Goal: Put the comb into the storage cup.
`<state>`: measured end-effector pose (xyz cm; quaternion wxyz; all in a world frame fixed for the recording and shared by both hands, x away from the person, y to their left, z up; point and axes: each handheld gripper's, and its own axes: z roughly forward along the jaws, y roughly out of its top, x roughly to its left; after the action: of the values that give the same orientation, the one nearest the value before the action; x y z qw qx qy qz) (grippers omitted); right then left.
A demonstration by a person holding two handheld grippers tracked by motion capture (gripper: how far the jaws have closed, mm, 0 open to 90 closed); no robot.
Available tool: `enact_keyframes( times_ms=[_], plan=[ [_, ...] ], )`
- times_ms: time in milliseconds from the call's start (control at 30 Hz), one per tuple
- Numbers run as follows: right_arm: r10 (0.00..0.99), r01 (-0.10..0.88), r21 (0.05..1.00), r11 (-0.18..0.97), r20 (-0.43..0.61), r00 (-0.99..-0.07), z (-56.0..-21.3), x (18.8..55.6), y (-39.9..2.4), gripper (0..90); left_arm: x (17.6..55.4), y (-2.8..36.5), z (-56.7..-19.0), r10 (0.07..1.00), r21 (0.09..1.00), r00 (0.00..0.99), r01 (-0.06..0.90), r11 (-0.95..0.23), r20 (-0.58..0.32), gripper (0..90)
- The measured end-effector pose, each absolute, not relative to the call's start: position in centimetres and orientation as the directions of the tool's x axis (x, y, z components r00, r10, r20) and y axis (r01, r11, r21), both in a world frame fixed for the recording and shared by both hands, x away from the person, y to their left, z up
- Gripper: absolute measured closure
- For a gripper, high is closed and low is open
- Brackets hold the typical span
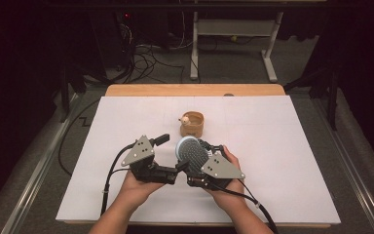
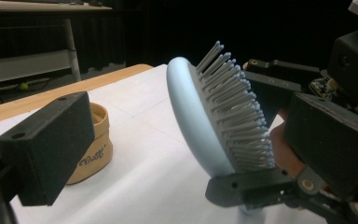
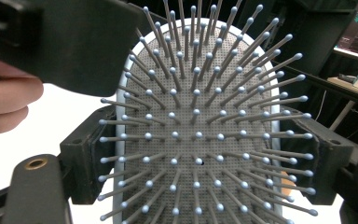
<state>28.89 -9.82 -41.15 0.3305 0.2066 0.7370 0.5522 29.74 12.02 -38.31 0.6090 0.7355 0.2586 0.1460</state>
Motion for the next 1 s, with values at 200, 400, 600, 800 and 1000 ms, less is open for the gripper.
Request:
enact_keyframes(
  times_ms=[200, 400, 600, 800, 1000],
  plan=[
    [0.663, -0.068, 0.950, 0.304, -0.262, -0.701, -41.1, 28.6, -9.4, 20.6, 29.7, 12.0, -38.3, 0.558, 0.972, 0.824, 0.202, -0.123, -0.100, 5.7],
    [0.658, -0.076, 0.950, 0.302, -0.266, -0.704, -41.1, 28.4, -9.2, 20.6, 29.7, 11.9, -38.3, 0.551, 0.971, 0.828, 0.206, -0.121, -0.107, 10.7],
    [0.651, -0.082, 0.949, 0.304, -0.270, -0.710, -41.1, 28.2, -8.9, 20.6, 29.7, 11.8, -38.4, 0.547, 0.969, 0.829, 0.215, -0.120, -0.116, 15.3],
    [0.650, -0.085, 0.949, 0.304, -0.272, -0.710, -41.1, 28.1, -8.7, 20.6, 29.8, 11.9, -38.4, 0.538, 0.969, 0.833, 0.220, -0.114, -0.126, 16.0],
    [0.652, -0.087, 0.949, 0.302, -0.272, -0.708, -41.1, 28.1, -8.7, 20.6, 29.9, 12.0, -38.6, 0.524, 0.967, 0.839, 0.234, -0.101, -0.148, 18.5]
  ],
)
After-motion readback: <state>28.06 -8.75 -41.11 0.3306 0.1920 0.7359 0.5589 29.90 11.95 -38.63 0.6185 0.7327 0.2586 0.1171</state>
